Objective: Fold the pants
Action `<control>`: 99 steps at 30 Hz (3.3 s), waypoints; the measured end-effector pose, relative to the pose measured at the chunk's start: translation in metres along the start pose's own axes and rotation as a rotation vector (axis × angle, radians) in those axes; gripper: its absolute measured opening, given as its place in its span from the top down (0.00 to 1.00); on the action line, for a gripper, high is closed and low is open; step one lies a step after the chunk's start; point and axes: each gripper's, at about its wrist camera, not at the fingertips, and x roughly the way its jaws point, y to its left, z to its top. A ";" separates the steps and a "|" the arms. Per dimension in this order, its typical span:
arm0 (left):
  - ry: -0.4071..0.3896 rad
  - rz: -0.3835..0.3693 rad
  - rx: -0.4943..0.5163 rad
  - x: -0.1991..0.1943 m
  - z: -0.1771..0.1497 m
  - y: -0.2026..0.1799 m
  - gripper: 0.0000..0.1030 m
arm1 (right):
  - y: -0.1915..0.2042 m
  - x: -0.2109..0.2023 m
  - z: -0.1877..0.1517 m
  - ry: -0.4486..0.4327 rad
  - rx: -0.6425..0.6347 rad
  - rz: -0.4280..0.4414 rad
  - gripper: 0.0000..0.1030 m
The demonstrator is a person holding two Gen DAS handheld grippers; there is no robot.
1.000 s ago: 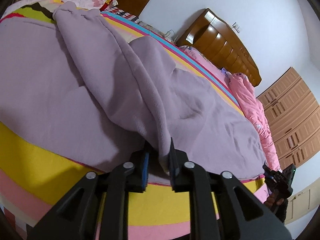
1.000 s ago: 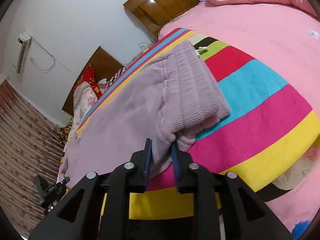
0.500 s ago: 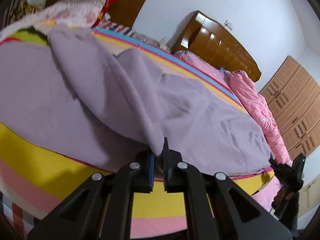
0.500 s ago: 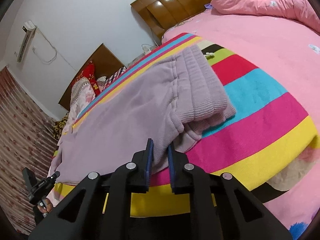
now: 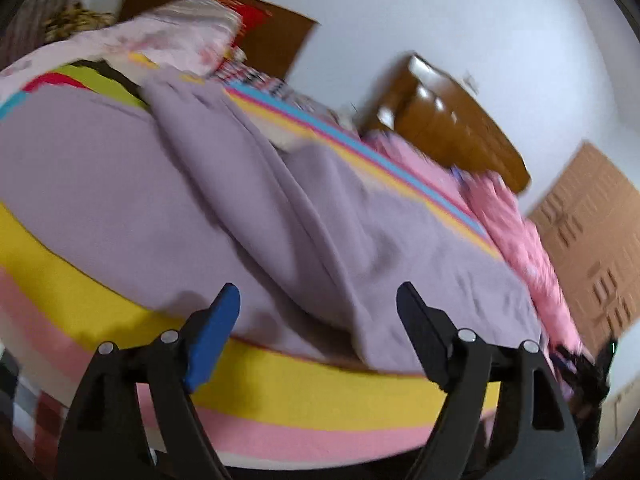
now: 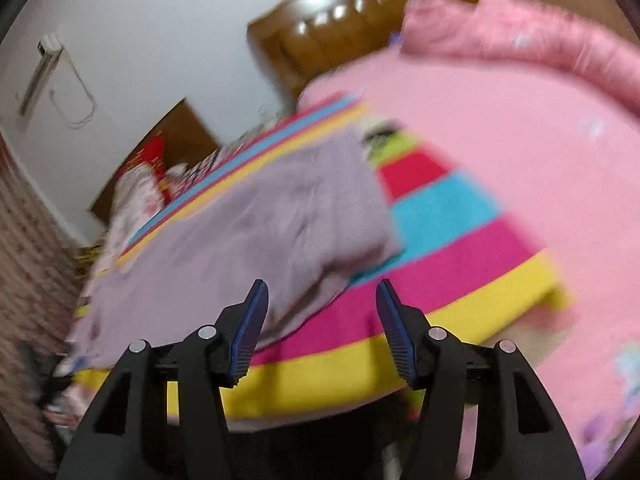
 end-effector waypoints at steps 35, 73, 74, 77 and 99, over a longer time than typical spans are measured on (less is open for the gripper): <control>-0.147 0.314 -0.030 -0.005 0.198 0.120 0.95 | 0.280 0.170 0.011 0.193 -0.496 0.391 0.42; -0.307 0.016 -0.441 -0.041 0.088 0.271 0.91 | 0.768 0.347 -0.147 0.734 -1.236 1.007 0.87; -0.315 0.030 -0.416 -0.042 0.089 0.267 0.92 | 0.768 0.346 -0.148 0.723 -1.238 1.006 0.89; -0.340 0.084 -0.328 -0.051 0.096 0.249 0.93 | 0.767 0.328 -0.141 0.626 -1.240 1.045 0.93; -0.362 0.341 -0.309 -0.077 0.098 0.232 0.18 | 0.746 0.284 -0.118 0.459 -1.263 0.885 0.28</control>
